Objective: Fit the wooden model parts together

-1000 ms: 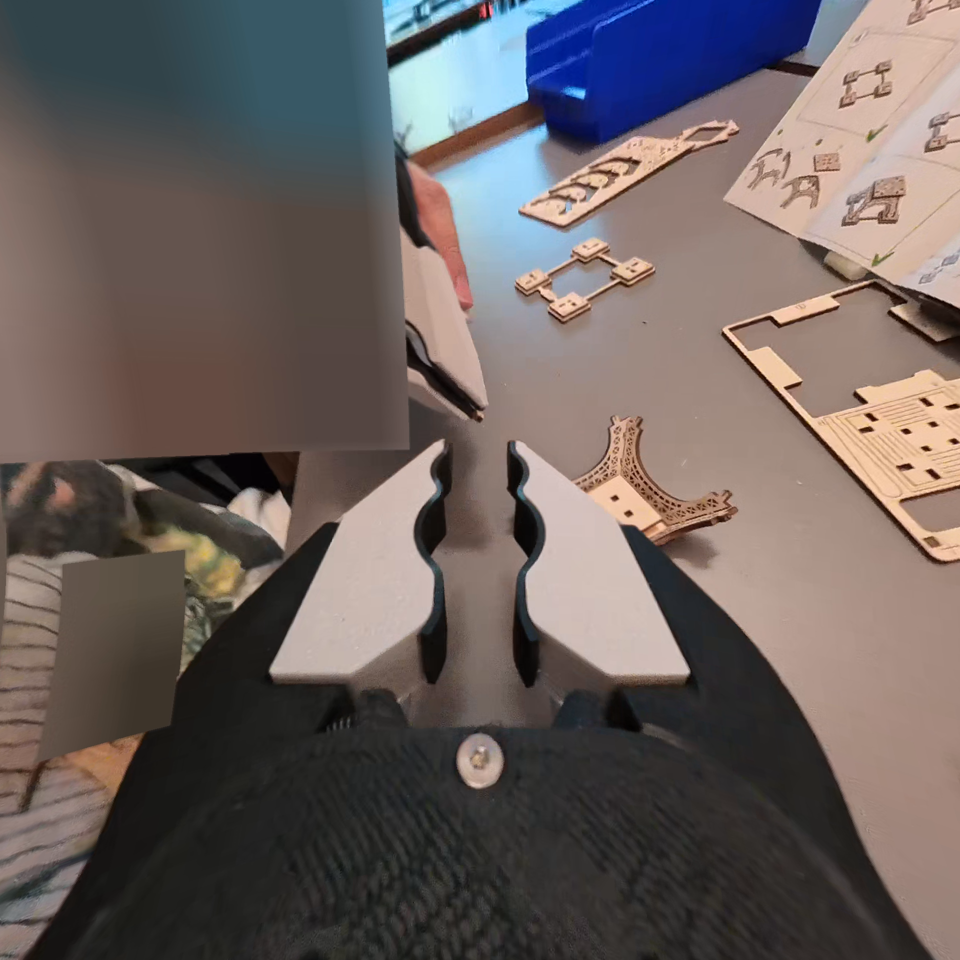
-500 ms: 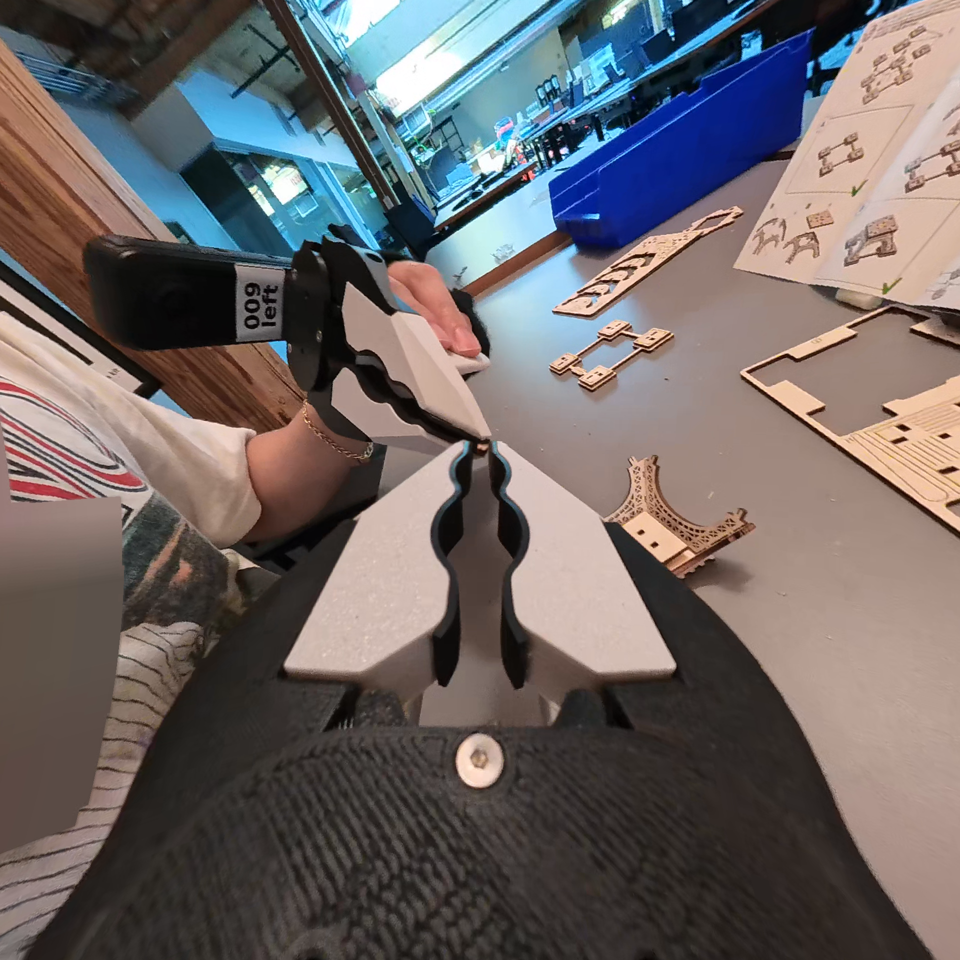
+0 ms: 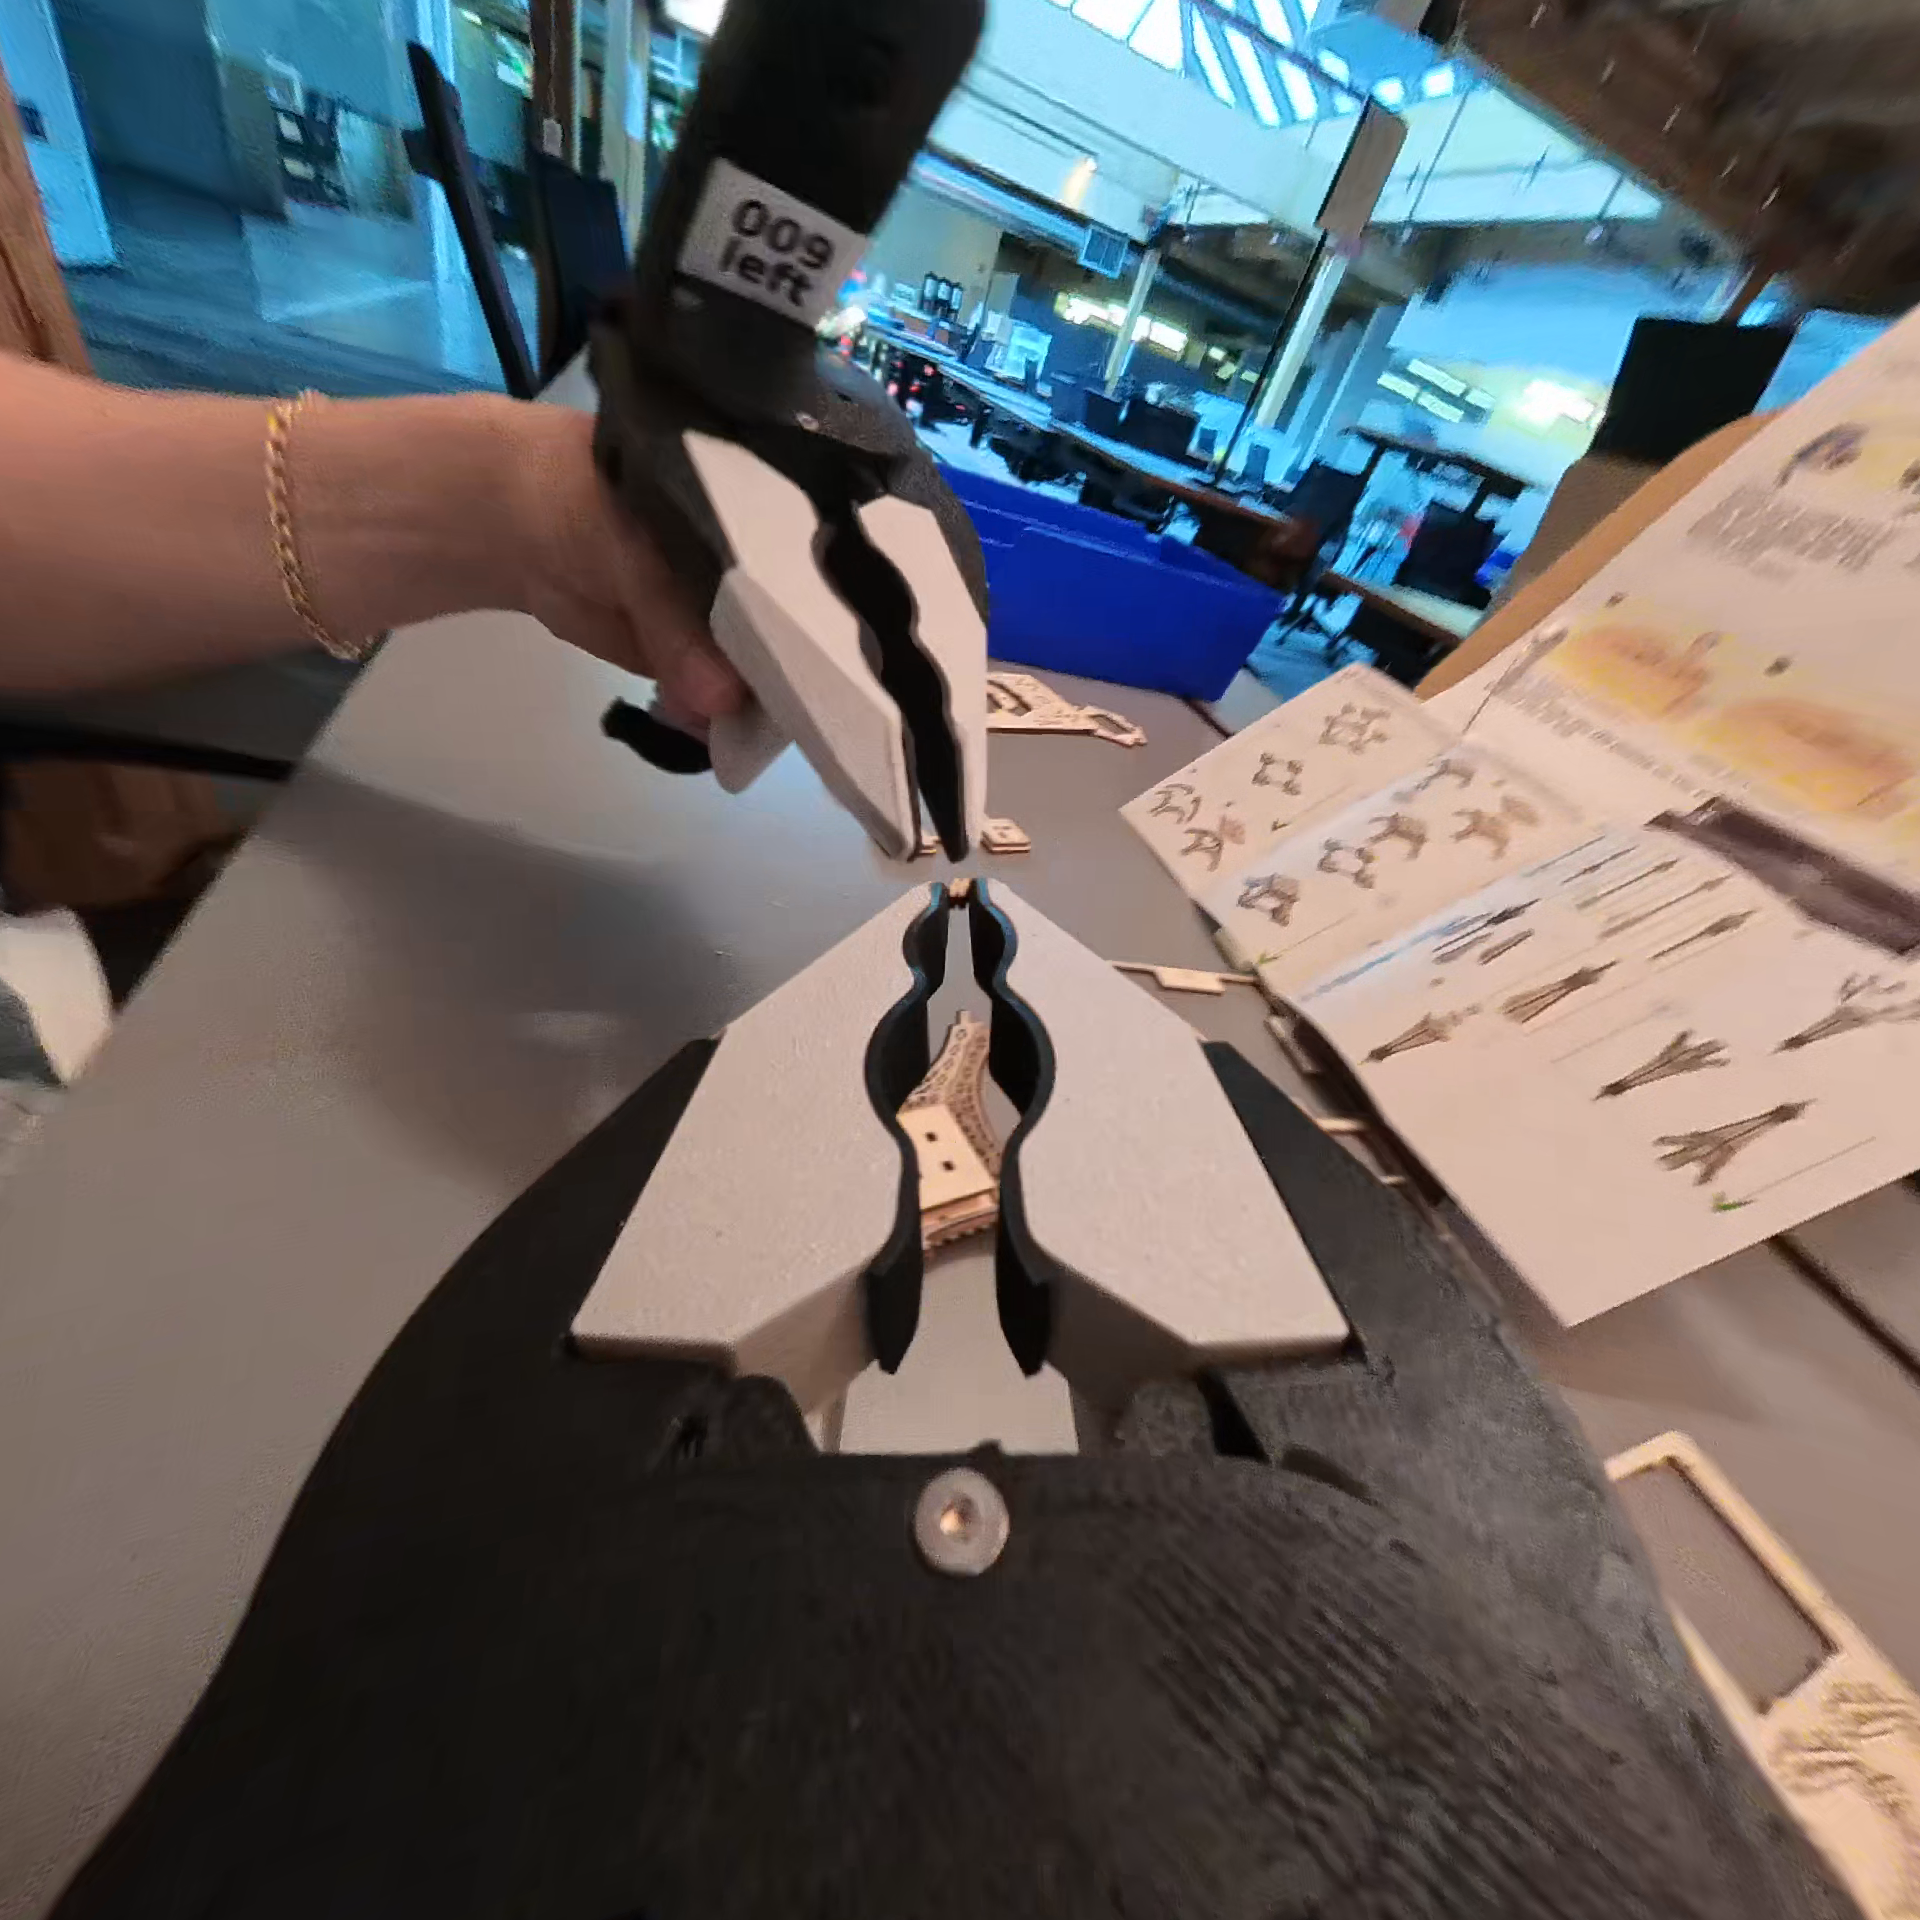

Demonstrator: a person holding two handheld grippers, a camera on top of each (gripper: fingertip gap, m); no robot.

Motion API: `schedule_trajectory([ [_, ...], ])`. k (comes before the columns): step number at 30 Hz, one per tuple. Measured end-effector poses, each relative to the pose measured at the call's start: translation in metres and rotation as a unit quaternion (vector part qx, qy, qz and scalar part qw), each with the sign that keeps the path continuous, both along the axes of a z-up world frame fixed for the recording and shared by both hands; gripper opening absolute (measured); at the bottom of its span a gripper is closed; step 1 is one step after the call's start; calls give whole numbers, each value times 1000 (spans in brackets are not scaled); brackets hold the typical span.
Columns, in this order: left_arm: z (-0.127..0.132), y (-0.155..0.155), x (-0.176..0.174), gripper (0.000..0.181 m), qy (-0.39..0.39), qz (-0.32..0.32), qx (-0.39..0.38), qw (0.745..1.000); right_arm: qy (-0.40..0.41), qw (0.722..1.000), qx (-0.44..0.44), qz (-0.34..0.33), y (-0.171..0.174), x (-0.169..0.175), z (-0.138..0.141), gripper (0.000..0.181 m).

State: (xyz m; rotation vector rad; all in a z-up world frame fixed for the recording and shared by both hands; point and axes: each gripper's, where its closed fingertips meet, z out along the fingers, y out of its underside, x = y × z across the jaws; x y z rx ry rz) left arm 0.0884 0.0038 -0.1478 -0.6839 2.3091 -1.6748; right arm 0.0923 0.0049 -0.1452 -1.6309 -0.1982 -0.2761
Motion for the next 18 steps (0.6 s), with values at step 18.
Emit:
schedule_trajectory([
  [18,14,-5,-10,0,172,-40,-142,974,-141,989,35,5,1,-16,13,1],
])
